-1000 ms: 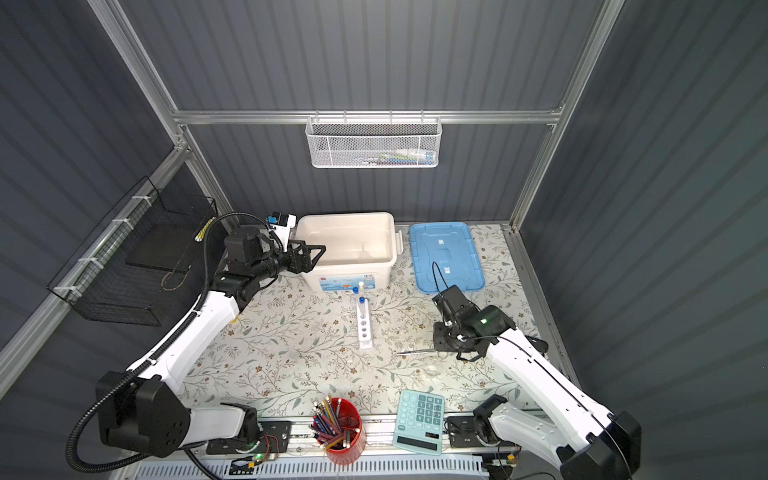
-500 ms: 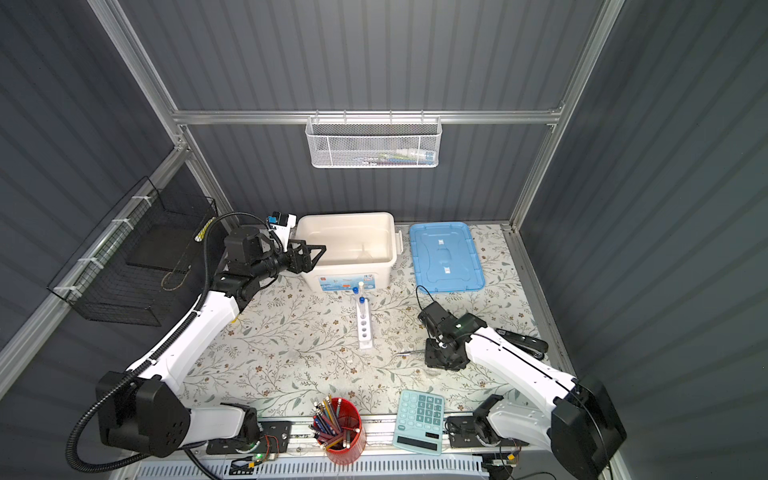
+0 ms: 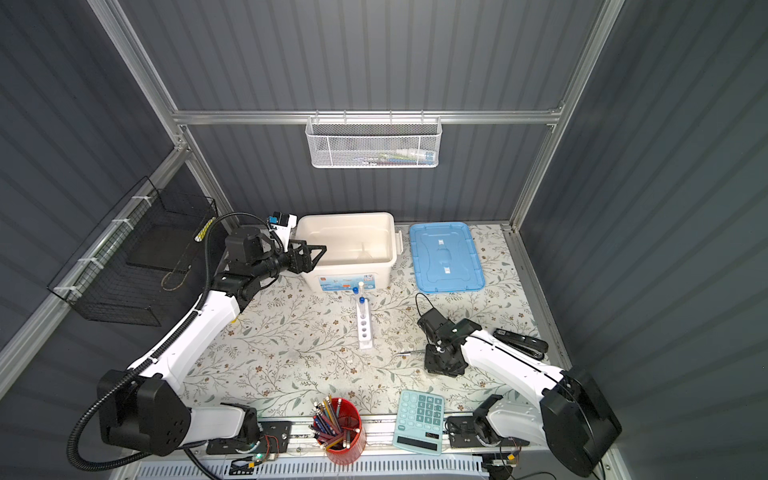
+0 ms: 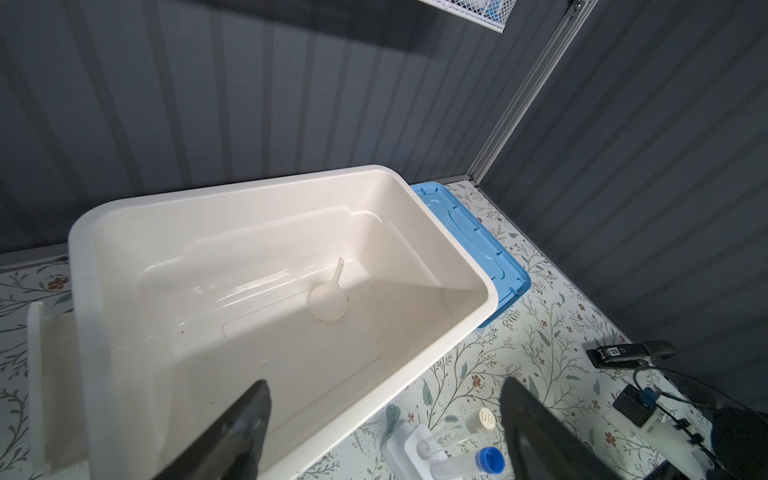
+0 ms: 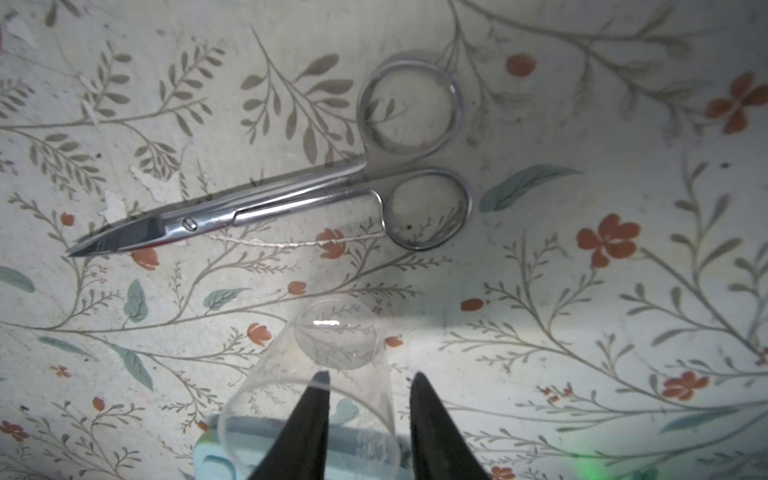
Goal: Organize the chemistry lab equipment
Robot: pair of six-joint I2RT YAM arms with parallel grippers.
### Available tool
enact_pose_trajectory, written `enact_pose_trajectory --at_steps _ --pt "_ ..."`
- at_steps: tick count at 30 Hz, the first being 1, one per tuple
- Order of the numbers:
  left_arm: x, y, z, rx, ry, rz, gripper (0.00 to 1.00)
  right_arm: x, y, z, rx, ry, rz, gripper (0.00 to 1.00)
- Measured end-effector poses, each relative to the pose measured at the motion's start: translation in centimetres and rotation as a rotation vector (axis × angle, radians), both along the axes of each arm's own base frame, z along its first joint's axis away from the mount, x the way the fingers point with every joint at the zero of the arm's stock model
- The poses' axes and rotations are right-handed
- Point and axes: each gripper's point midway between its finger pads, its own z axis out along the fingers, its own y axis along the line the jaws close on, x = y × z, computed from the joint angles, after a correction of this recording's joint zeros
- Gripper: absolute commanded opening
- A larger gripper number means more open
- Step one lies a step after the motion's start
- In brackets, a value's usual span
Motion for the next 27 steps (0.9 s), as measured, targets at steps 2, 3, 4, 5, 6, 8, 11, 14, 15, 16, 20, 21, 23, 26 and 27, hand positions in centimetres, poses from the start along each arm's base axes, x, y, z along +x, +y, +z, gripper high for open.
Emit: enact_pose_trajectory --at_steps 2,3,4,5,6,8,11,14,15,16,20,21,23,26,27 --pt "0.0 0.0 0.0 -0.001 0.001 -0.002 0.86 0.1 0.2 -0.2 0.002 0.001 0.002 0.28" --pt "0.0 0.0 0.0 -0.001 0.001 -0.002 0.86 0.2 0.2 -0.3 0.002 0.003 0.003 0.27" --pt "0.0 0.0 0.0 -0.001 0.001 -0.002 0.86 0.2 0.3 -0.3 0.004 0.004 0.003 0.26" --pt "0.0 0.0 -0.1 0.000 0.002 -0.002 0.86 0.3 0.4 -0.4 0.004 0.006 0.004 0.24" --pt "0.0 0.0 -0.1 0.000 0.002 -0.002 0.86 0.3 0.4 -0.5 0.005 0.005 0.005 0.22" --pt "0.0 0.0 -0.1 0.000 0.003 -0.003 0.86 0.4 0.5 -0.5 0.006 0.003 0.009 0.17" --pt "0.0 -0.1 -0.1 0.000 0.004 -0.003 0.86 0.5 0.6 -0.5 0.008 -0.001 0.014 0.12" --pt "-0.2 -0.4 -0.3 0.004 0.010 -0.013 0.86 0.6 0.6 -0.5 0.008 -0.002 0.018 0.09" --pt "-0.3 -0.5 -0.4 0.007 0.014 -0.017 0.86 0.6 0.6 -0.5 0.007 -0.003 0.021 0.08" --pt "-0.4 -0.7 -0.5 0.009 0.017 -0.020 0.86 0.6 0.6 -0.5 0.006 -0.004 0.021 0.08" --pt "-0.9 -1.3 -0.9 0.022 0.027 -0.040 0.86 1.4 0.9 0.2 0.004 -0.028 0.030 0.08" --pt "-1.0 -1.5 -1.0 0.025 0.030 -0.044 0.86 1.6 0.9 0.3 0.004 -0.035 0.034 0.08" --pt "-1.1 -1.6 -1.2 0.031 0.034 -0.049 0.86 1.9 1.0 0.6 0.002 -0.047 0.041 0.08" --pt "-1.3 -1.9 -1.3 0.037 0.038 -0.055 0.85 2.4 1.0 0.9 -0.015 -0.057 0.056 0.08" --pt "-1.4 -1.9 -1.4 0.038 0.042 -0.056 0.85 2.6 0.9 1.1 -0.024 -0.058 0.063 0.08"
